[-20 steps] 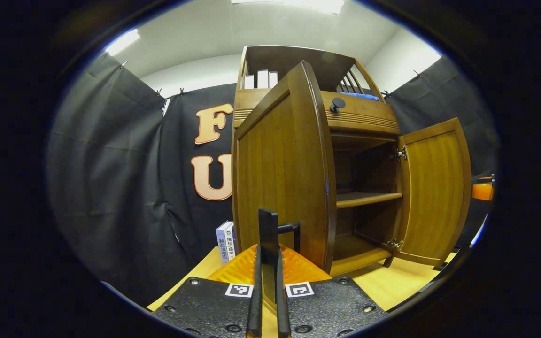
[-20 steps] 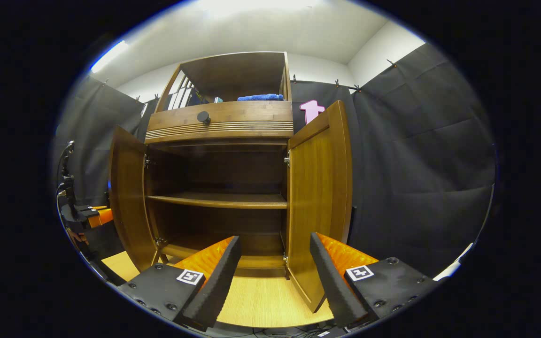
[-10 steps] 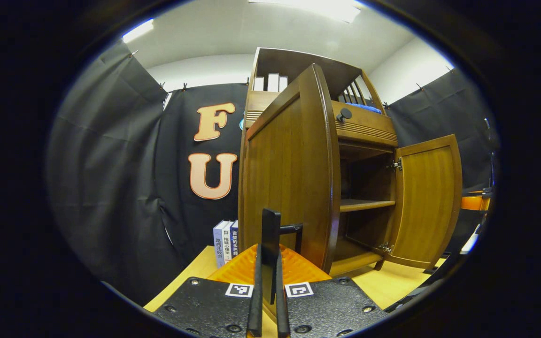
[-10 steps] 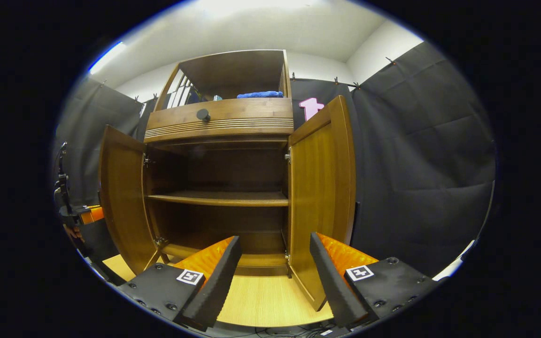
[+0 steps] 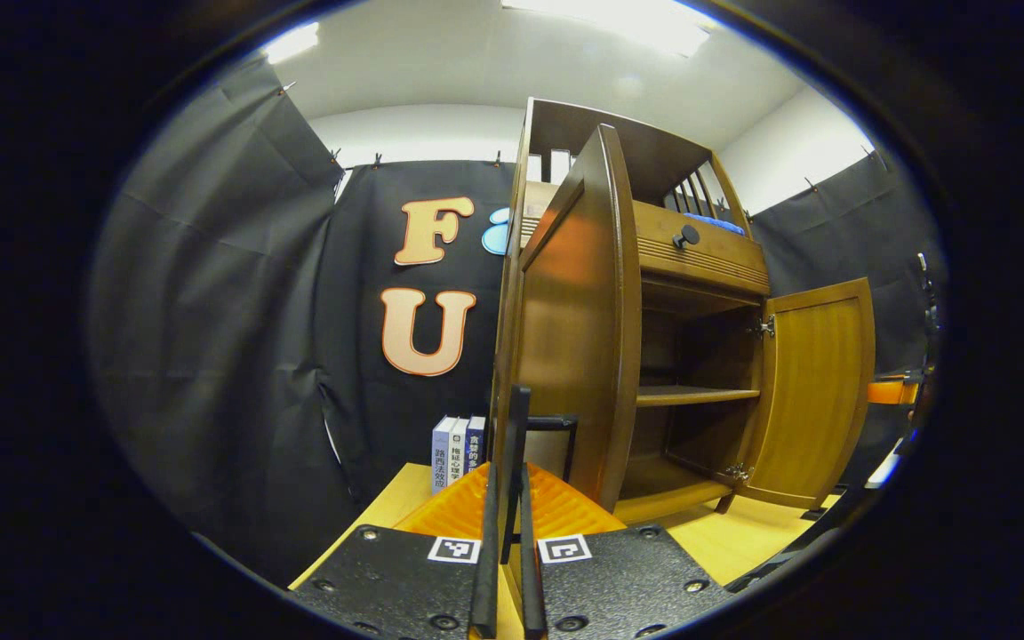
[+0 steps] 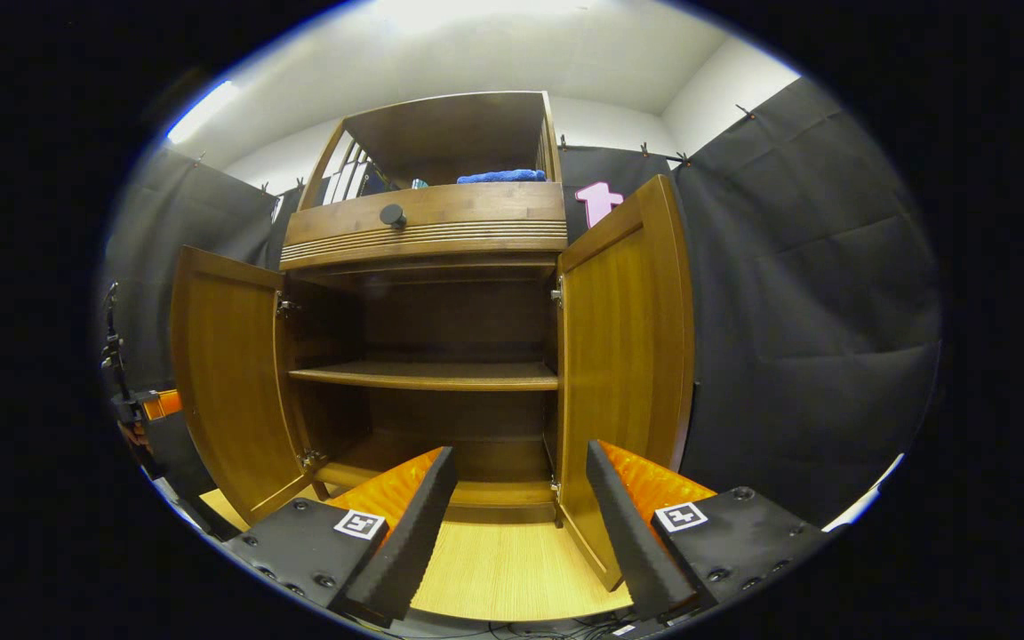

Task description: Open the right door of the double-door shoe cabinet with the right hand, and open the left door with the left hand.

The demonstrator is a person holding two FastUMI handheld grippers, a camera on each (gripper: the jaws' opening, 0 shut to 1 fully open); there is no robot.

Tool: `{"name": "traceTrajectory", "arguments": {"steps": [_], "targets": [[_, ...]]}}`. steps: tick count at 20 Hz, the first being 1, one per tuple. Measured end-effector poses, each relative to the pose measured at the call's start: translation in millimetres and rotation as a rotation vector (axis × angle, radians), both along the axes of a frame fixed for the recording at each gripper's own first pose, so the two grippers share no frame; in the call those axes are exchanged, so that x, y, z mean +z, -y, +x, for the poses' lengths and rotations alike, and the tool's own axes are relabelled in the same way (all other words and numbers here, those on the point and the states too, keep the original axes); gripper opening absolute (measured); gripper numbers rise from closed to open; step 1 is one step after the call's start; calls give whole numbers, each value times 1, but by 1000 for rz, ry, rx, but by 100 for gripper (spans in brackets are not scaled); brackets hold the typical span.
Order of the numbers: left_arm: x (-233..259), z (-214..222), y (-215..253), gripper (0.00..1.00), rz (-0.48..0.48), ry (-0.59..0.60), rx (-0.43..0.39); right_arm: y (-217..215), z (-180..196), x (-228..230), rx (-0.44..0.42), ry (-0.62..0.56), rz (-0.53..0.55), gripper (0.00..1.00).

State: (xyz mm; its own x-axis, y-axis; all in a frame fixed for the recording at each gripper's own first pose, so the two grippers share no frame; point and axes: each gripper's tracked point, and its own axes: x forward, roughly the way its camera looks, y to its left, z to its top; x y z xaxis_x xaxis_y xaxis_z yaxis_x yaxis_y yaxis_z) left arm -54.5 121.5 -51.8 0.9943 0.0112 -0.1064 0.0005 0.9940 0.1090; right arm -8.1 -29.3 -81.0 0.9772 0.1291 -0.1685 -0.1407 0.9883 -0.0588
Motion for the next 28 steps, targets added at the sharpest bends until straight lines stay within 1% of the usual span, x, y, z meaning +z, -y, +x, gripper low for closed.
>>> {"name": "traceTrajectory", "arguments": {"steps": [1, 2, 3, 5, 7, 8, 10, 11, 12, 13, 14, 16, 17, 18, 19, 21, 22, 24, 25, 26, 27, 28], "targets": [[1, -4, 2, 10, 10, -3, -1, -1, 0, 0, 5, -2, -1, 100], [1, -9, 6, 10, 16, -8, -4, -1, 0, -1, 10, -4, -2, 100], [4, -15, 9, 7, 26, -12, 0, -2, 0, -1, 14, -5, -2, 95], [8, -29, 18, 5, 39, -17, -4, -4, 1, -2, 22, -5, 3, 95], [16, -40, 33, 5, 43, -8, -10, -7, 2, -2, 30, -5, 11, 95], [21, -42, 42, 5, 32, -3, -19, -9, 2, -3, 35, -8, 15, 88], [25, -46, 64, 4, 7, 0, -55, -17, 10, -6, 47, -7, 23, 88], [29, -47, 77, 0, 2, 1, -76, -19, 12, -6, 53, -5, 26, 89], [30, -48, 90, 4, -2, 1, -97, -21, 13, -5, 57, -3, 27, 88], [31, -48, 106, 5, -14, 0, -128, -20, 11, -5, 62, -2, 25, 88], [30, -47, 123, 5, -28, -3, -162, -21, 10, -6, 66, -1, 23, 88], [23, -45, 151, 0, -61, -20, -217, -20, 9, -5, 67, 0, 18, 88], [21, -42, 162, 5, -79, -28, -237, -19, 9, -4, 68, 3, 16, 88], [20, -40, 172, 5, -81, -30, -247, -17, 9, -3, 65, 6, 14, 100], [21, -33, 177, 5, -74, -25, -250, -14, 7, -2, 61, 9, 10, 95], [22, -22, 189, 5, -76, -14, -248, -11, 5, 1, 55, 14, 1, 95], [19, -15, 192, 5, -80, -13, -231, -8, 5, 1, 50, 15, -8, 90], [13, -1, 190, 5, -88, -15, -179, -3, 3, 4, 40, 25, -24, 95], [10, 4, 190, 13, -91, -17, -163, -1, 1, 6, 36, 30, -30, 88], [10, 9, 190, 9, -85, -10, -142, 0, 0, 6, 32, 33, -35, 88], [9, 13, 187, 17, -65, 3, -120, 2, -2, 5, 28, 32, -40, 95], [7, 15, 186, 32, -41, 13, -102, 3, -3, 4, 25, 29, -41, 94]]}}
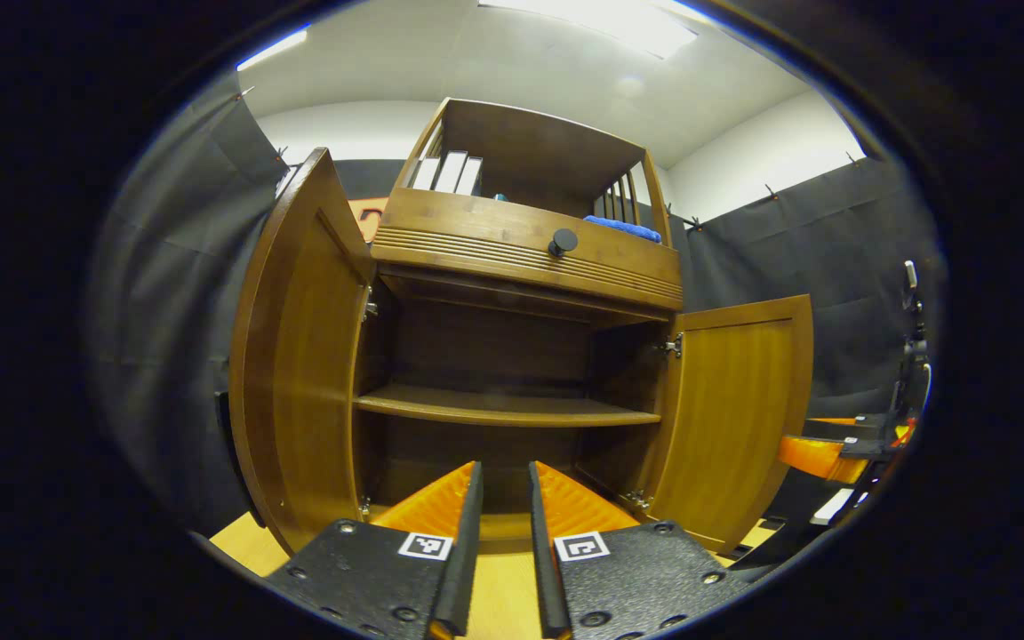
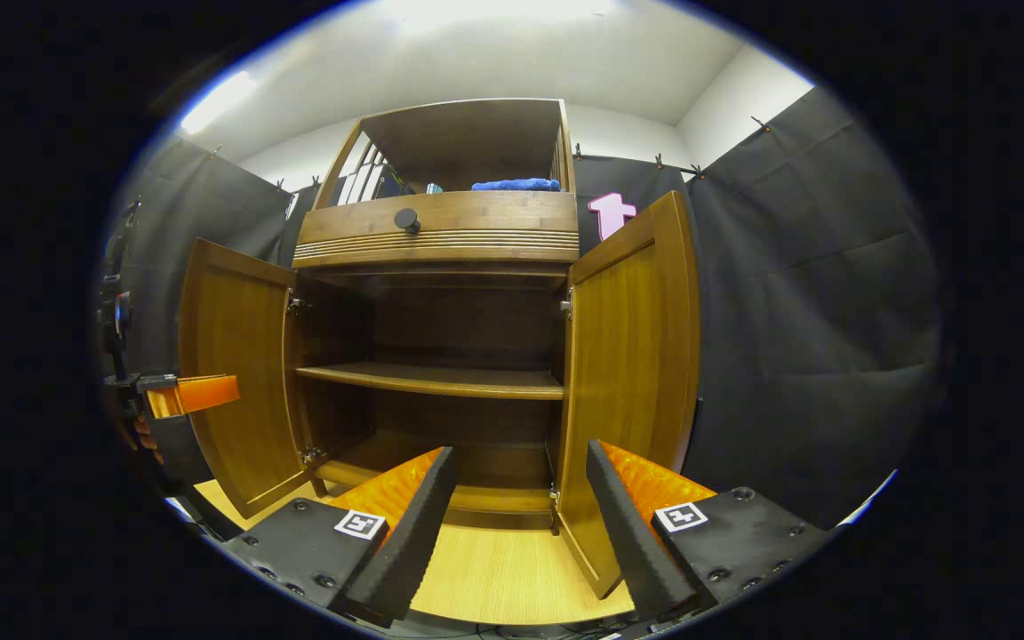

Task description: Open the right door of the double-door shoe cabinet with the right hand, and open the left door with the left hand.

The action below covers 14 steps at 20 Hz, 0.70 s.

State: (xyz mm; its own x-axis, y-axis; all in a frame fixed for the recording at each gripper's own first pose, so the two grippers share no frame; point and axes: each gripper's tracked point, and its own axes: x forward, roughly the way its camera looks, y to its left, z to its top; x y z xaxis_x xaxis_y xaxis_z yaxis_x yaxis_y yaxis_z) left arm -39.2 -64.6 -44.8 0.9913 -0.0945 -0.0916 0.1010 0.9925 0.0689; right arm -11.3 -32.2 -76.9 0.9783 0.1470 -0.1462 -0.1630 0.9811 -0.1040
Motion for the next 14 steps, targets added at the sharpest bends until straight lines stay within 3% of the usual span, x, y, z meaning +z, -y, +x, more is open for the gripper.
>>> {"name": "traceTrajectory", "arguments": {"steps": [1, 2, 3, 4, 5, 9, 14], "targets": [[-2, 2, 1, 48, 15, 8, 9, 1, -1, -1, -2, -6, 0, 95], [-6, 3, 3, 52, 18, 5, 11, 1, -2, -3, -4, -10, 1, 88], [-11, 4, 8, 61, 8, -6, 5, 1, -3, -3, -5, -11, 3, 88], [-16, 5, 10, 69, -8, -15, 3, 1, -3, -3, -6, -11, 7, 95], [-18, 5, 11, 78, -26, -20, 4, 1, -3, -4, -8, -10, 11, 95], [-25, 7, -5, 92, -66, -22, 82, -2, -2, -4, -15, -3, 40, 95], [-32, 8, -18, 92, -63, -28, 138, -3, -1, -7, -21, -8, 44, 95]]}}
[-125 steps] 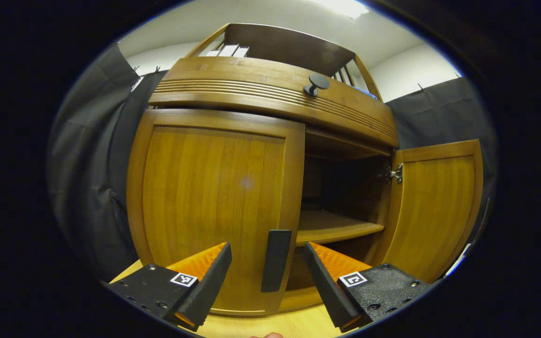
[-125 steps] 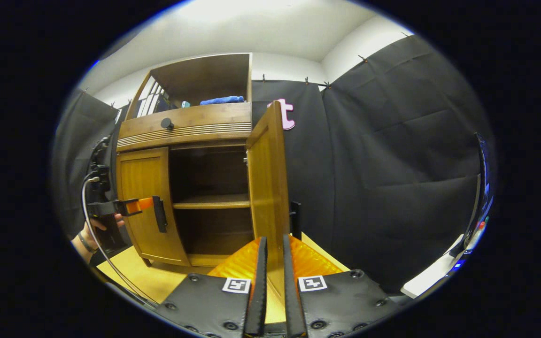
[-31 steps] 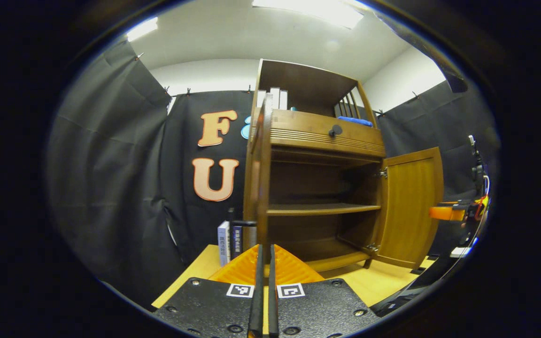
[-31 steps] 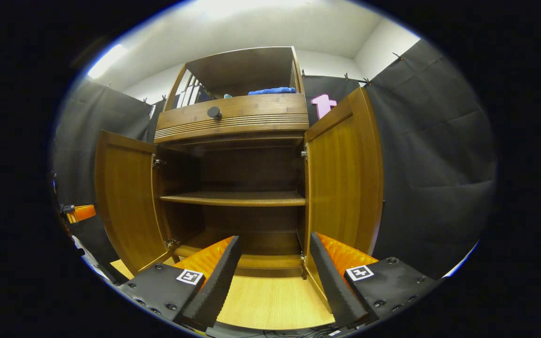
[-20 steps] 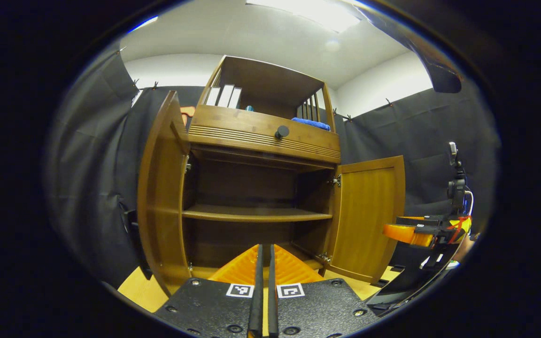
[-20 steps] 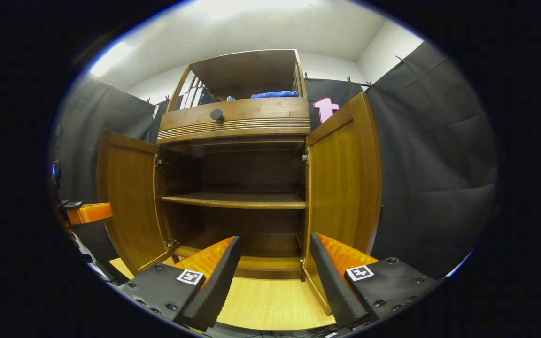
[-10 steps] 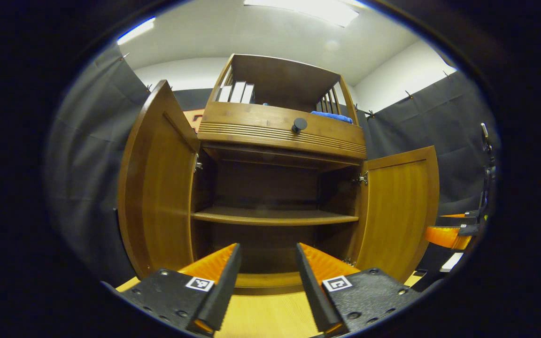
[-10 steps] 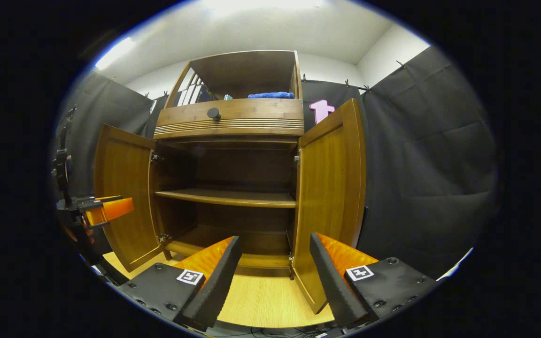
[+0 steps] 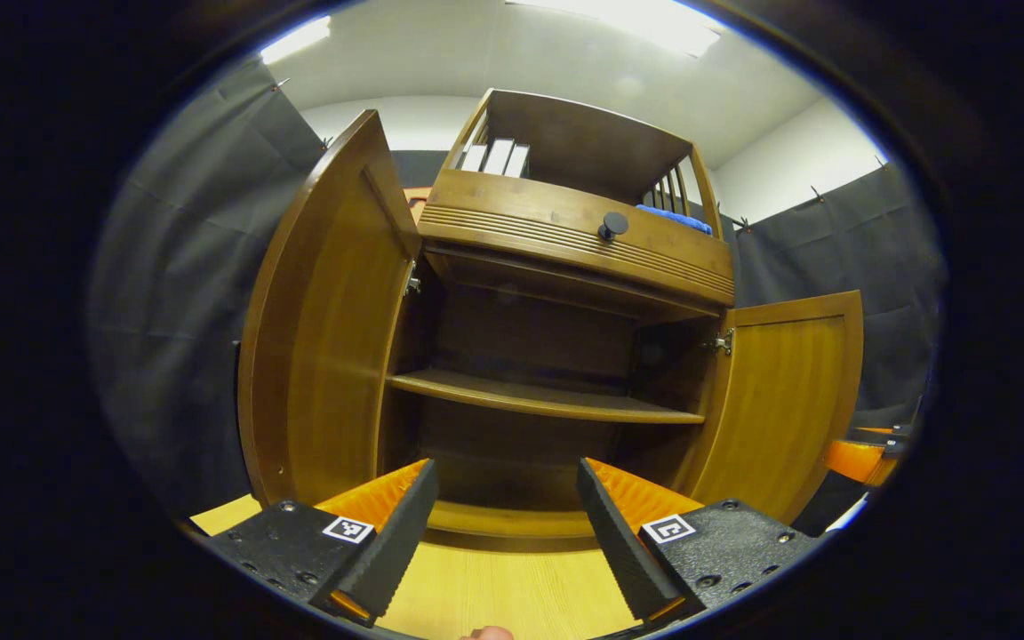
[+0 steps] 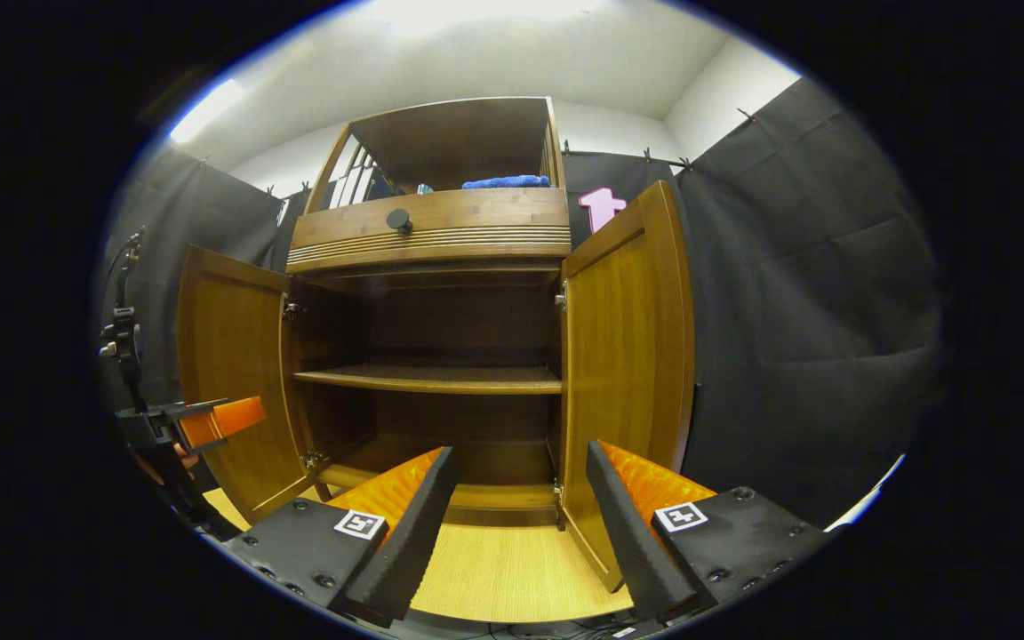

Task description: Open the right door of the double-door shoe cabinet with the right hand, and open the left door with the left hand.

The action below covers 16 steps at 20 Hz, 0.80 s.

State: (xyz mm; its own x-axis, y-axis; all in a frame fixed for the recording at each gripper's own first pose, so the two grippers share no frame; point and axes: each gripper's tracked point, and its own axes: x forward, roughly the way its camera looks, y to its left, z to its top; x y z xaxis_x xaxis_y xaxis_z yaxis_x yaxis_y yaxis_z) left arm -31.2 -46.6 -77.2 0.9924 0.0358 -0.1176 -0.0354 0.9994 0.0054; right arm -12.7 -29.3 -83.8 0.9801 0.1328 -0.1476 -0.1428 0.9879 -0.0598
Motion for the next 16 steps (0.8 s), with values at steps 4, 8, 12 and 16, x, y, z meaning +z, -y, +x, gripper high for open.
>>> {"name": "traceTrajectory", "arguments": {"steps": [4, 8, 12, 16], "targets": [[1, -1, 2, 92, -30, 11, -17, -3, 4, -3, -5, -9, 1, 95], [5, -3, -2, 92, -17, 18, -9, -7, 6, -1, 0, -4, -3, 95], [6, -4, -7, 98, 3, 16, 1, -9, 8, -1, 3, 0, -1, 88], [8, -4, -8, 98, 6, 25, 1, -7, 7, -1, -2, 2, 2, 88]]}}
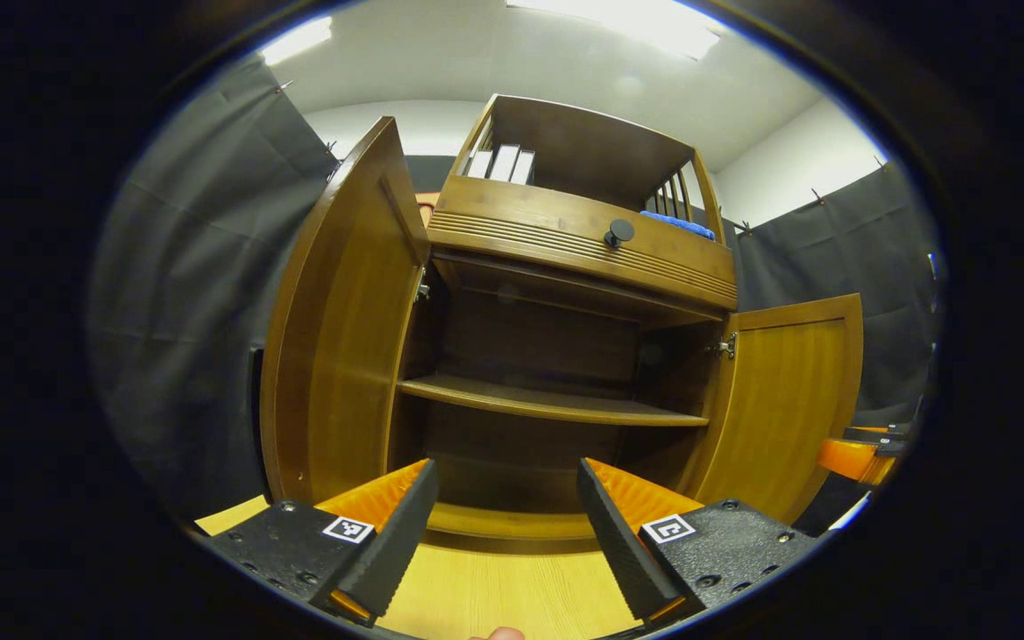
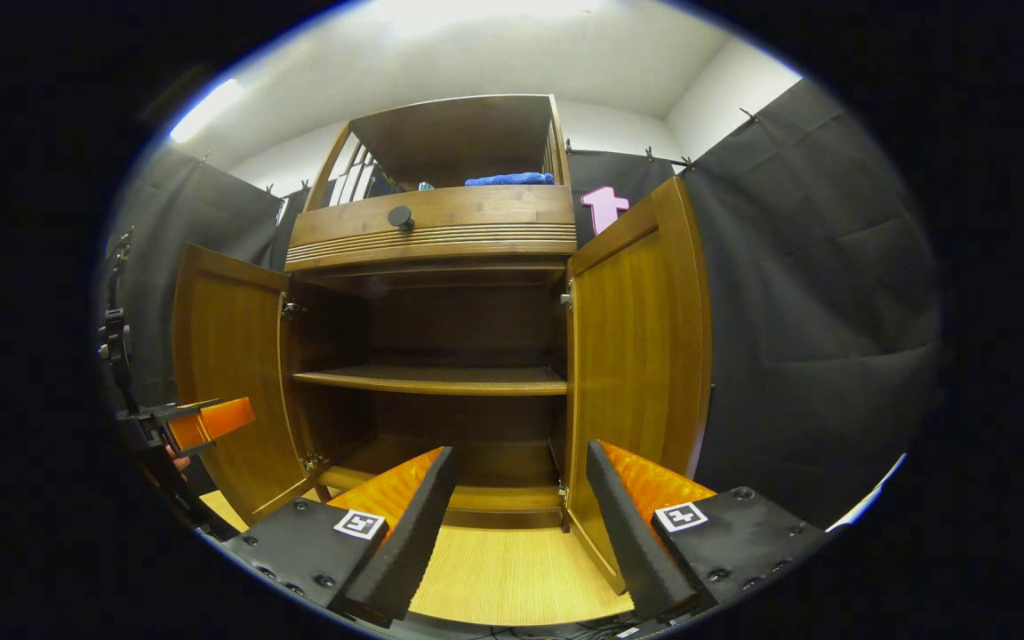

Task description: Open the right door of the double-door shoe cabinet with the right hand, and open the left door with the left hand.

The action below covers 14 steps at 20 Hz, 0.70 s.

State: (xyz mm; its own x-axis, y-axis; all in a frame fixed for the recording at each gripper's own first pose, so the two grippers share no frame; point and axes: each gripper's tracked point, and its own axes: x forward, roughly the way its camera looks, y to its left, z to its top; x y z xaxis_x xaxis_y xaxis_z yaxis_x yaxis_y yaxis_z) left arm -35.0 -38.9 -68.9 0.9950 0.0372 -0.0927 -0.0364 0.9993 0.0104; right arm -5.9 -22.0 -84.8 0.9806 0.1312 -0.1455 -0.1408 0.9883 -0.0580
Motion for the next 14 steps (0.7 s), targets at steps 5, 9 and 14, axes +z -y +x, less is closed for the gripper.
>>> {"name": "traceTrajectory", "arguments": {"steps": [5, 9, 14], "targets": [[4, -1, -1, 92, 7, 14, 0, 2, 0, -1, -7, -1, 10, 95], [1, -1, 1, 95, 7, 4, -4, 4, 0, 0, -7, 1, 15, 95], [1, 0, 3, 95, 9, 3, -6, 6, 0, -2, -11, -1, 19, 88]]}}
